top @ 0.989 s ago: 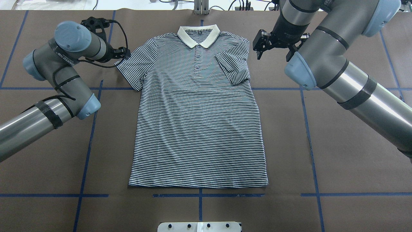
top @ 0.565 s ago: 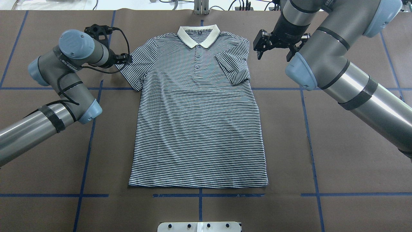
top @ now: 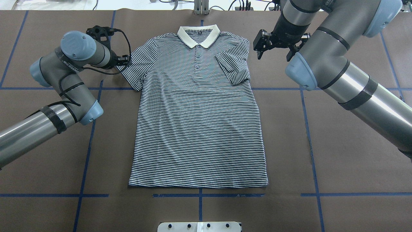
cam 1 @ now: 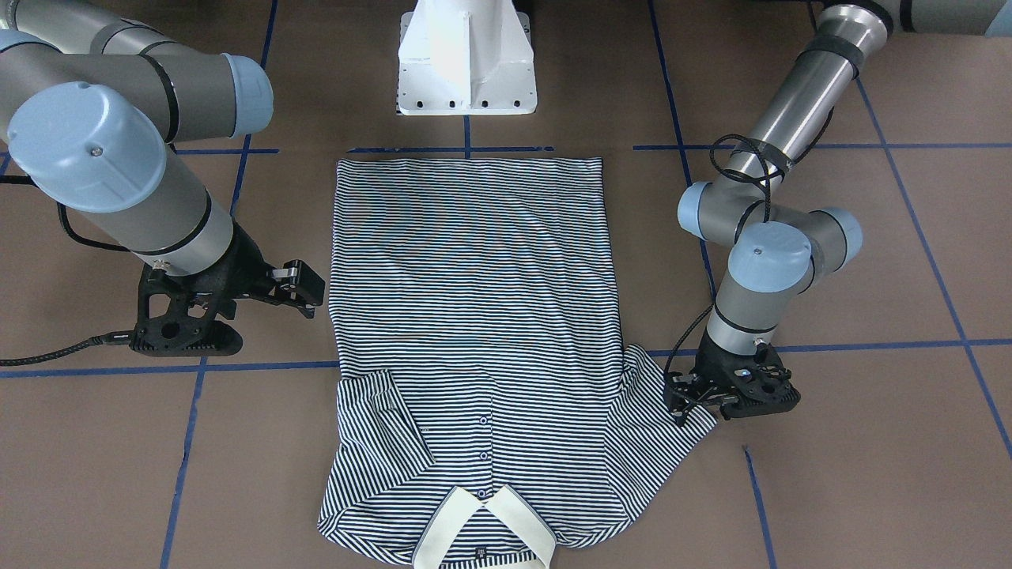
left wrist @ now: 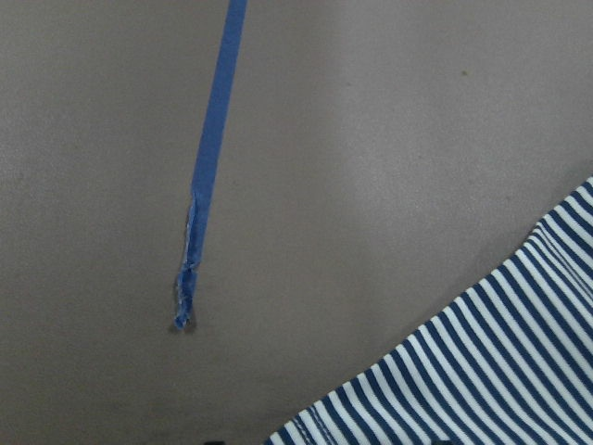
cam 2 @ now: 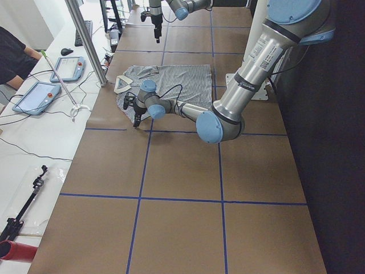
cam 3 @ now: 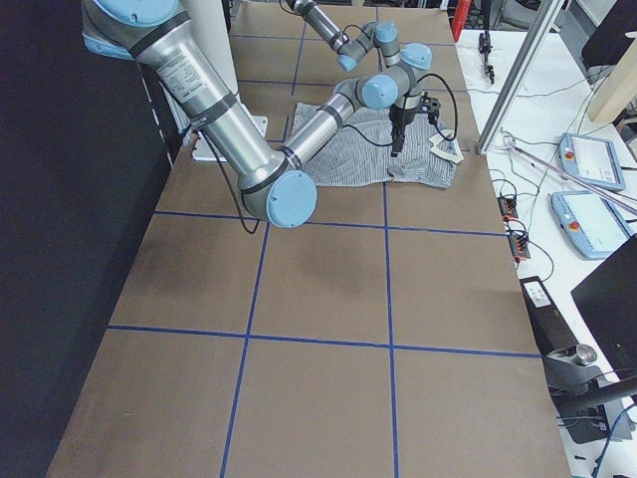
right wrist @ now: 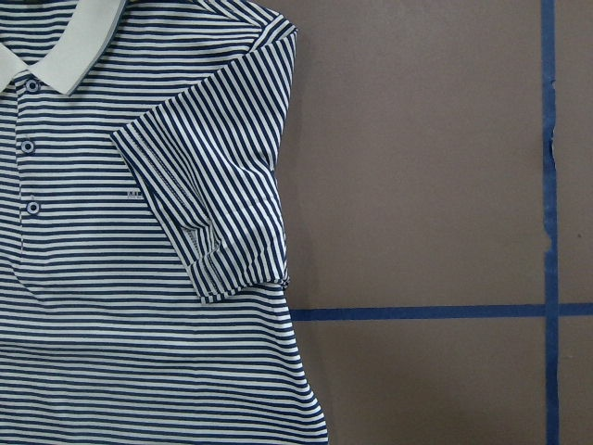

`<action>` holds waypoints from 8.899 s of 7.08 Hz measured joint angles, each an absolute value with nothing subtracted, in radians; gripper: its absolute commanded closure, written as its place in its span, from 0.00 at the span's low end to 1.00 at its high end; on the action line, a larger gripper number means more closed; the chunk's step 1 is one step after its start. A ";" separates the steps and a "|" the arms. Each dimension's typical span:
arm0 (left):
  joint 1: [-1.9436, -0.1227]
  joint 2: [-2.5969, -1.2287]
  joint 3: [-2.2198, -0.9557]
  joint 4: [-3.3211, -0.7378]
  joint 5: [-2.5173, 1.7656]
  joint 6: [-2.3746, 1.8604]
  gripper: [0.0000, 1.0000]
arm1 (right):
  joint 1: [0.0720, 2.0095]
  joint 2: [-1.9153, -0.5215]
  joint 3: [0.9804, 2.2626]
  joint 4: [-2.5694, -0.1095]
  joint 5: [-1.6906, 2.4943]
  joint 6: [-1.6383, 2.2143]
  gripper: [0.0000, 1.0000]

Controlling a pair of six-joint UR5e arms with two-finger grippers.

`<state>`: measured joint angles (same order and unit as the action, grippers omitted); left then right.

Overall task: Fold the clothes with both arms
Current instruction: 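Raise the right gripper away from the shirt while the left gripper approaches the other sleeve, then fold the sleeve nearest the left gripper inward onto the shirt body, then move both grippers down to the hem corners nearest the robot, then grasp the two hem corners with the left and right grippers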

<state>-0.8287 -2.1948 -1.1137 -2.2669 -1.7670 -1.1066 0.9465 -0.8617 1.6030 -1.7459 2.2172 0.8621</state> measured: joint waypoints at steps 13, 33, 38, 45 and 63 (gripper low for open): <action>-0.748 -2.542 -0.957 -2.148 -1.795 -1.375 0.64 | 0.948 -0.927 1.595 -1.650 2.211 0.861 0.00; -0.746 -1.964 -1.953 -1.882 -1.894 -1.192 0.00 | 0.258 -1.372 1.979 -1.412 1.699 1.555 0.69; -0.745 -1.967 -1.951 -1.882 -1.894 -1.192 0.00 | 0.257 -1.365 1.985 -1.425 1.730 1.554 1.00; -0.534 -1.853 -1.989 -1.804 -1.753 -1.469 0.00 | 0.299 -1.374 2.088 -1.422 1.788 1.552 1.00; -0.222 -1.828 -1.974 -1.651 -1.606 -1.812 1.00 | 0.317 -1.362 2.107 -1.413 1.786 1.552 1.00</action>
